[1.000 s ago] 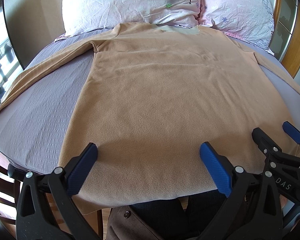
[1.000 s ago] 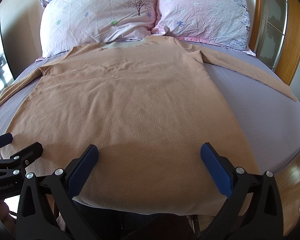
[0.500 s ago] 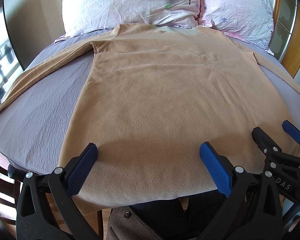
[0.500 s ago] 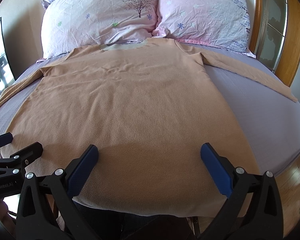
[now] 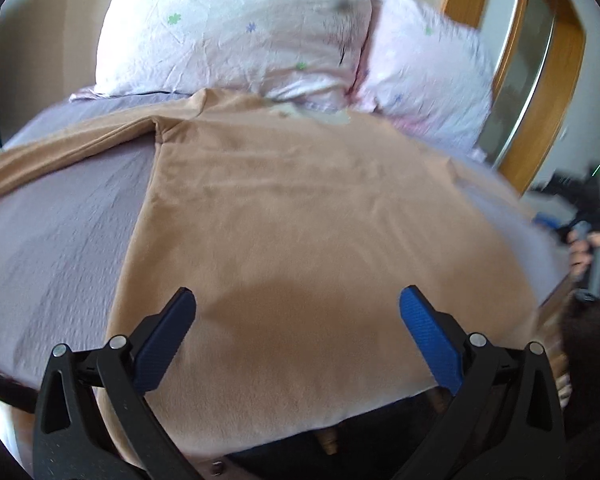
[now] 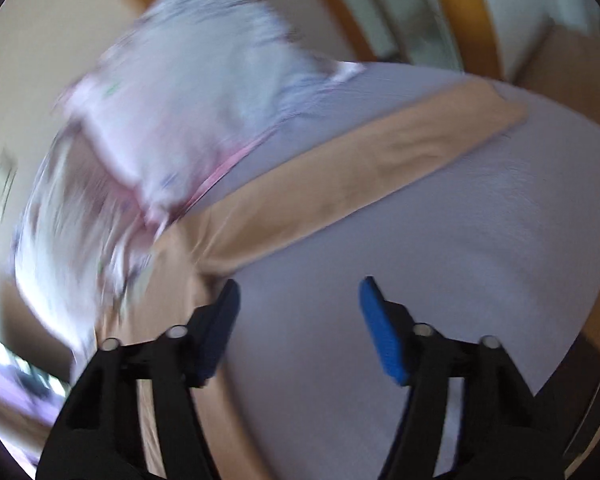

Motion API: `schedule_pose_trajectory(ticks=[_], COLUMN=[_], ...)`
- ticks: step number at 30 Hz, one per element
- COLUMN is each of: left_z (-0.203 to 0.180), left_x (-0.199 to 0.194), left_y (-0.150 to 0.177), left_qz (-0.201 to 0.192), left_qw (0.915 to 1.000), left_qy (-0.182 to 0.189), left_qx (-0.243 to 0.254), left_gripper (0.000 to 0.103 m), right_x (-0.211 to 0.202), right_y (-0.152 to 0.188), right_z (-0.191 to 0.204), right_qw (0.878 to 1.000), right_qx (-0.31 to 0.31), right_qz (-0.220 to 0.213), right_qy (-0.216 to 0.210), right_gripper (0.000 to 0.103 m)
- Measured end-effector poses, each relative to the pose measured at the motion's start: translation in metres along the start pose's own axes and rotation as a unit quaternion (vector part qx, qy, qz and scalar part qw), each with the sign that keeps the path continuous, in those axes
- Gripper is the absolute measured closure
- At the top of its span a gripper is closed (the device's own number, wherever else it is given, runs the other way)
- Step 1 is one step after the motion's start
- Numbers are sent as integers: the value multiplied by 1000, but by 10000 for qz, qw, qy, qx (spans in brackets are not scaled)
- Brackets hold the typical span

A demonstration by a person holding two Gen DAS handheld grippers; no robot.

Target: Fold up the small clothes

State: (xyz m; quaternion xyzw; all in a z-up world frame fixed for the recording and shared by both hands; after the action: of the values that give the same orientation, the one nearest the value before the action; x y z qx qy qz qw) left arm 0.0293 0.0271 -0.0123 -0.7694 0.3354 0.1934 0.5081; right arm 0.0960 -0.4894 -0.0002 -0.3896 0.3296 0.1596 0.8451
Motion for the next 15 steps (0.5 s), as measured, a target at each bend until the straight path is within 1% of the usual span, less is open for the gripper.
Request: schedule_pose_trajectory(ticks=[1, 2, 4, 5, 6, 8, 9, 10, 13, 15], left_z=[5, 8, 15, 18, 23, 30, 36, 44, 64, 75], left_x=[-5, -8, -15, -17, -17, -16, -16, -18, -23, -27], left_y=[-8, -15, -29, -35, -43, -53, -56, -60, -69, -71], left_qz=[-152, -301, -637, -754, -829, -867, -873, -900, -981, -1043], left_qw=[9996, 9991, 9974, 9967, 9961, 9955, 9951, 9939, 9887, 9860], left_qy=[184, 260, 302, 282, 258, 287, 322, 409, 683, 739], left_qx=[-115, -152, -140, -130, -140, -249, -329, -496, -904, -1067], left_gripper=[2, 2, 2, 2, 2, 2, 2, 2, 2, 2], right_x=[4, 7, 19, 25, 35, 49, 57, 58, 64, 73], right_y=[-12, -19, -38, -43, -50, -52, -54, -55, -58, -64], right_z=[-15, -22, -40, -46, -55, -67, -75, -77, -83, -84], right_qw=[9993, 9985, 9961, 9948, 9925, 9888, 9855, 9837, 9799, 9787], right_qx=[316, 455, 651, 709, 911, 1258, 1526, 1613, 1822, 1848], right_qz=[-10, -26, -71, -42, 36, 229, 236, 149, -41, -203], right_qy=[199, 289, 587, 735, 810, 770, 708, 774, 808, 873], right_gripper=[43, 43, 44, 45, 47, 53, 56, 58, 59, 60])
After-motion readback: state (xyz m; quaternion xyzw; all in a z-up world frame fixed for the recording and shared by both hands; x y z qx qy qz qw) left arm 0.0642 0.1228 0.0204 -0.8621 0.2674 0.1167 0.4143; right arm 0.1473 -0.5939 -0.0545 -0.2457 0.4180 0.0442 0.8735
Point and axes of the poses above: each gripper's, at about its wrist camera, not at the fingertips, and x roughly the way its jaws point, z to its left, y to its underside, the point moved 4 cm from there along x, roughly the way its jaws point, and after that the axes turned 12 degrees about -x, right-handed, at the moved point
